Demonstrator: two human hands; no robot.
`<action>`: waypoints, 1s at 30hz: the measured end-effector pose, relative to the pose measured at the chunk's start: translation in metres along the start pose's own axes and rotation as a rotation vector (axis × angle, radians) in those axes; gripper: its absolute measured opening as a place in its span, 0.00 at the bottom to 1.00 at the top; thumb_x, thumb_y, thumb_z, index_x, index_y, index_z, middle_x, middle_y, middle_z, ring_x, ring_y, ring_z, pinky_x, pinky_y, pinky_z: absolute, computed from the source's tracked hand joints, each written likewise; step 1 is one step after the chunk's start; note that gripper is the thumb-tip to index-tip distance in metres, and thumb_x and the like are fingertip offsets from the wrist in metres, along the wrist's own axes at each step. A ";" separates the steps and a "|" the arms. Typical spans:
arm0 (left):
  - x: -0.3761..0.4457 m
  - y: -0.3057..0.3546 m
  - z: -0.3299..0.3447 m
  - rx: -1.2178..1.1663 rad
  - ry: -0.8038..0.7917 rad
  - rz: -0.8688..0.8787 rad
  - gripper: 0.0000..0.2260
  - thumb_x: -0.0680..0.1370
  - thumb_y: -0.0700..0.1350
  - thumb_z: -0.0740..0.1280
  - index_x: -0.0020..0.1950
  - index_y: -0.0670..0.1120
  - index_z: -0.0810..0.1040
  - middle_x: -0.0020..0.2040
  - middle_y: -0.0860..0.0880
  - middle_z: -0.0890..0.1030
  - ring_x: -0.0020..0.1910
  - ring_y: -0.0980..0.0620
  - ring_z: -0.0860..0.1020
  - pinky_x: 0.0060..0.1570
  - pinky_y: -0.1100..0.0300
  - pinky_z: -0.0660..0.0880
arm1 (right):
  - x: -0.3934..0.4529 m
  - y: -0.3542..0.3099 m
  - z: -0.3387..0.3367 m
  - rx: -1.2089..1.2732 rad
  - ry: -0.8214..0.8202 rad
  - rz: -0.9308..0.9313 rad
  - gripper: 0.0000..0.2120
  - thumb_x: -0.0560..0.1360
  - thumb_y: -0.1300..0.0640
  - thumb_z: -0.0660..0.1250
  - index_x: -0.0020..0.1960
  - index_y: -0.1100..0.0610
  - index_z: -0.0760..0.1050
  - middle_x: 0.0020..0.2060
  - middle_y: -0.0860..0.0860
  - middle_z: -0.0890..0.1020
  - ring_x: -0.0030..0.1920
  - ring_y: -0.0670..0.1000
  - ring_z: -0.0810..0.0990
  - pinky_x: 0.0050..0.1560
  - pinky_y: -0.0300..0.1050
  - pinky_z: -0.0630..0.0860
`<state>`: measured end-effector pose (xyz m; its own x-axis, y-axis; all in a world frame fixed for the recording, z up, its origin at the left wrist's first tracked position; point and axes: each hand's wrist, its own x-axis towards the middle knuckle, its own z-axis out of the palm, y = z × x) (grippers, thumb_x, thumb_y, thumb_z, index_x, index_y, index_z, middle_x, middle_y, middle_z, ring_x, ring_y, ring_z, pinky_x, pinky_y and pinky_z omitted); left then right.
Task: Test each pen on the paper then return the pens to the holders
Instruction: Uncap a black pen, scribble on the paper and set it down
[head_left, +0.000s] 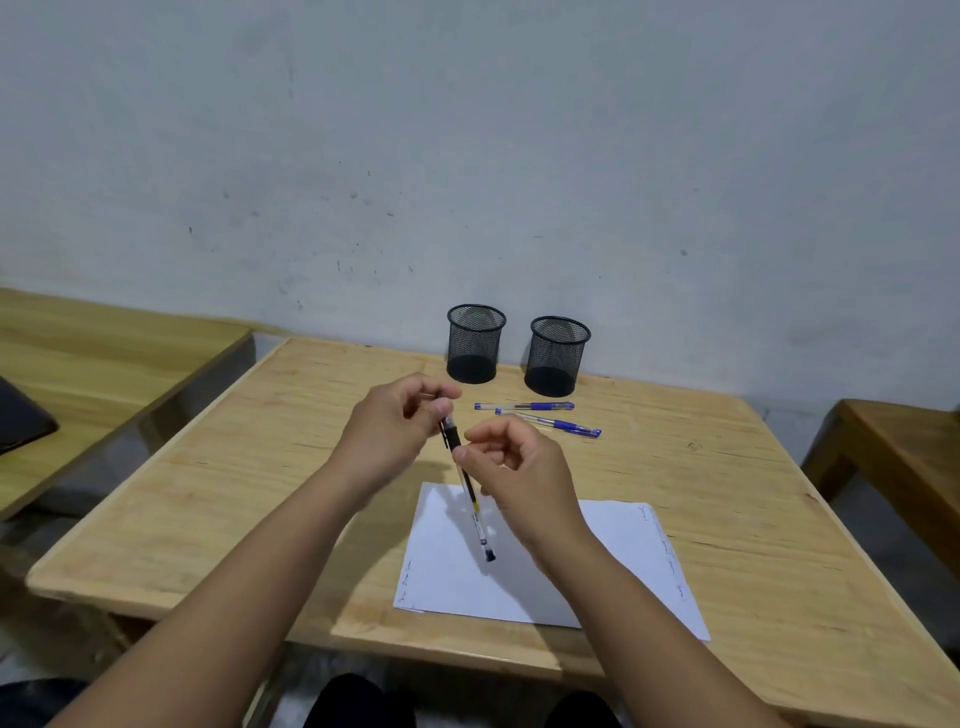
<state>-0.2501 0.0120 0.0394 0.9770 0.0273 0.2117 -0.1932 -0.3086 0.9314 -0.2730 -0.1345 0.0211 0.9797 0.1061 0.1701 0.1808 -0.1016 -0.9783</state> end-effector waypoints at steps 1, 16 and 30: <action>0.000 0.000 -0.001 0.004 -0.004 -0.001 0.10 0.77 0.41 0.64 0.46 0.55 0.80 0.39 0.49 0.81 0.43 0.50 0.79 0.57 0.48 0.76 | 0.004 0.000 0.003 -0.032 0.019 -0.020 0.07 0.70 0.62 0.72 0.41 0.51 0.78 0.28 0.39 0.77 0.33 0.41 0.73 0.38 0.37 0.73; 0.024 -0.014 -0.041 -0.014 0.098 -0.032 0.06 0.75 0.46 0.66 0.49 0.55 0.81 0.45 0.48 0.84 0.46 0.52 0.82 0.55 0.53 0.77 | 0.036 0.000 0.052 0.056 -0.039 0.008 0.10 0.72 0.60 0.69 0.51 0.49 0.75 0.36 0.51 0.81 0.29 0.41 0.74 0.35 0.32 0.72; 0.017 -0.146 -0.086 0.681 0.219 -0.115 0.14 0.77 0.48 0.63 0.61 0.46 0.76 0.61 0.46 0.77 0.63 0.48 0.69 0.62 0.58 0.66 | 0.085 0.055 0.098 -0.110 0.091 0.294 0.13 0.71 0.60 0.68 0.52 0.46 0.73 0.33 0.53 0.80 0.32 0.49 0.76 0.34 0.39 0.72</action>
<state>-0.2130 0.1390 -0.0676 0.9333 0.2633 0.2440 0.0793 -0.8141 0.5752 -0.1884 -0.0346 -0.0303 0.9942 -0.0321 -0.1030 -0.1076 -0.2217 -0.9692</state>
